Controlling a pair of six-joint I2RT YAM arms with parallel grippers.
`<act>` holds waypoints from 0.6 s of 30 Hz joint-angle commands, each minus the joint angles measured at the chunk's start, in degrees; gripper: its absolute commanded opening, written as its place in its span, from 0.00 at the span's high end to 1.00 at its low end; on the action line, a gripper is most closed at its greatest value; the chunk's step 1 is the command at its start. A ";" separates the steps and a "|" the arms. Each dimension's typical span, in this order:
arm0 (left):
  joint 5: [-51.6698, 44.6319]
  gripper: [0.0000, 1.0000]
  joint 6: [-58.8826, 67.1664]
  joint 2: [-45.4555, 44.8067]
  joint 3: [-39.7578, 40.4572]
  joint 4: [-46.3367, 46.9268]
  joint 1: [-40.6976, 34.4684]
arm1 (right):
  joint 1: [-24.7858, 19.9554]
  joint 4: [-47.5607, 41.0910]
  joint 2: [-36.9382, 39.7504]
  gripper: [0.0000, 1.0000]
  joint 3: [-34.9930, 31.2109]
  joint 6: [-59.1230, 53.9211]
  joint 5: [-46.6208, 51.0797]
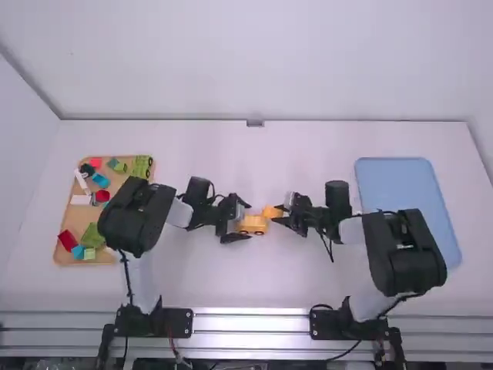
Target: Assemble lego blocks to make yellow taxi
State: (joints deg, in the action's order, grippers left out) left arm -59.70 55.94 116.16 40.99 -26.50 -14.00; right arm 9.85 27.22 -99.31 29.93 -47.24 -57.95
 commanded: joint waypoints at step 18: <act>0.87 0.59 -1.09 2.91 0.61 -0.52 -1.01 | 8.59 -11.43 -9.05 0.95 11.37 -9.64 3.58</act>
State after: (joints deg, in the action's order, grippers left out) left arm -59.27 55.05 118.45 41.23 -27.49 -14.44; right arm 17.67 15.11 -106.13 40.38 -56.60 -53.63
